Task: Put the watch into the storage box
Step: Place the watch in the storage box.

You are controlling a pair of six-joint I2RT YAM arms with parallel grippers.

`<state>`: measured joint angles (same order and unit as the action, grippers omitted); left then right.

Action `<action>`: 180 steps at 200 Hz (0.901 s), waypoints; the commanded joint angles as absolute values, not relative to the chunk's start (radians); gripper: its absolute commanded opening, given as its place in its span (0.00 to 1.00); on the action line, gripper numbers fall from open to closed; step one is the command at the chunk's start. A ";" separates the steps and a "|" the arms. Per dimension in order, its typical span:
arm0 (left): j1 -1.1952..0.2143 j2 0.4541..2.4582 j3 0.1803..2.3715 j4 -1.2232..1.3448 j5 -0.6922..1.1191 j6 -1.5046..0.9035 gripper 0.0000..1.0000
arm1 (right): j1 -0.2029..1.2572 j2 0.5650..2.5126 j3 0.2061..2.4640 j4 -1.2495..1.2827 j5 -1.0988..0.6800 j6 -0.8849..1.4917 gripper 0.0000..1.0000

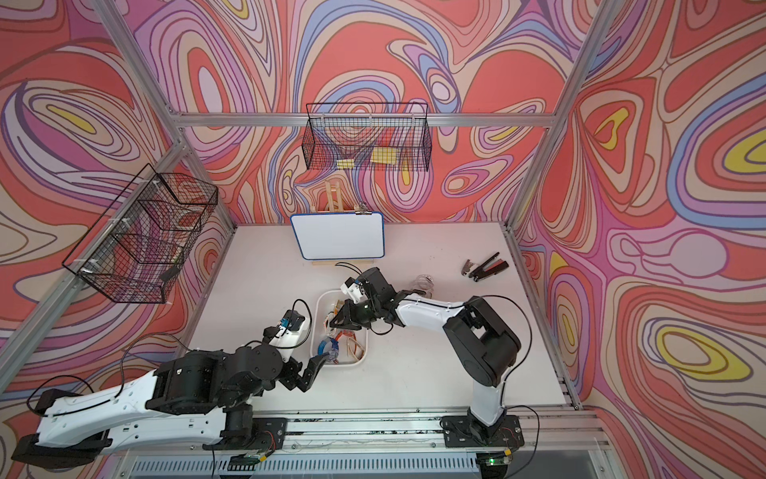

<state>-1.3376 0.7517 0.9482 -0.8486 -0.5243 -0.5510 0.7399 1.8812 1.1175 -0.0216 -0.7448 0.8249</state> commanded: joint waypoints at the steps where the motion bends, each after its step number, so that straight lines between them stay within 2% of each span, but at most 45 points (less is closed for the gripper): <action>1: -1.343 0.736 0.957 -0.885 -0.549 -0.571 0.99 | 0.748 1.924 1.174 -0.005 -0.725 0.821 0.14; 134: -1.343 0.723 0.940 -0.893 -0.568 -0.587 1.00 | 0.761 2.075 1.265 0.008 -0.753 0.831 0.17; 159: -1.343 0.723 0.936 -0.892 -0.565 -0.589 1.00 | 0.761 2.085 1.264 -0.006 -0.747 0.829 0.23; 180: -1.342 0.726 0.936 -0.891 -0.563 -0.588 1.00 | 0.760 2.074 1.265 -0.043 -0.735 0.810 0.32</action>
